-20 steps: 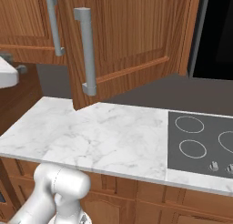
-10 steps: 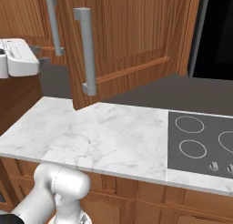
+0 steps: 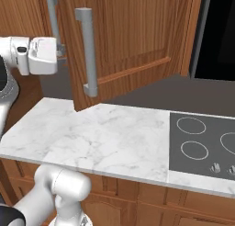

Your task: Open the cabinet and move the ladle to the pot. Then close the cabinet.

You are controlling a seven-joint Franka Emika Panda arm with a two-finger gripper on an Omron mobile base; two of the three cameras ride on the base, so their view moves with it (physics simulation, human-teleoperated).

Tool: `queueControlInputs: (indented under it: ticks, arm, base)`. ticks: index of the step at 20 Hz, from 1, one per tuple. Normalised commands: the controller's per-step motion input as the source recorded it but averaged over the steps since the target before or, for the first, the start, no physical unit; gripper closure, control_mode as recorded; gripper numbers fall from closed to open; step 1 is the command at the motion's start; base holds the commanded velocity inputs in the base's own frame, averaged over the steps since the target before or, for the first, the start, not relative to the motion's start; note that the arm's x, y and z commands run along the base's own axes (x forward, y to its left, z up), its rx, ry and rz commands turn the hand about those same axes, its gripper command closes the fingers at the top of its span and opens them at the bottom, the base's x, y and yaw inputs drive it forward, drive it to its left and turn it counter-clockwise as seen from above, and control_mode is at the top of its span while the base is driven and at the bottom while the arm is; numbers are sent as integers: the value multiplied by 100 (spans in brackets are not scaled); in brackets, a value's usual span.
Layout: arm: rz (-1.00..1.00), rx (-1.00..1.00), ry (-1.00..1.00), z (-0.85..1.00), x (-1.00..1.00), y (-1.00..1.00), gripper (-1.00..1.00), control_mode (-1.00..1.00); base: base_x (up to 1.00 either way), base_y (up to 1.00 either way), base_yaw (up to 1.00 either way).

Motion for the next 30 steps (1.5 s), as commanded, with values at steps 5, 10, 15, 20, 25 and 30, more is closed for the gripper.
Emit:
queueControlInputs:
  ticks: [5, 10, 15, 20, 25, 30]
  arm:
    - [-30, -1, 0, 0, -2, -66, -100, -100]
    - [-32, 0, -1, 0, -50, -79, -100, -100]
    - [-31, 0, -3, 0, -90, -86, -100, -100]
    - [-12, 0, -13, 1, -97, 6, -100, -100]
    - [31, 0, -4, 4, -52, 97, -100, -100]
    - [60, 0, 2, 0, -10, 100, -100, -100]
  base:
    - [0, 0, 0]
    - [0, 0, 0]
    - [0, 0, 0]
    - [0, 0, 0]
    - [0, 0, 0]
    - [0, 0, 0]
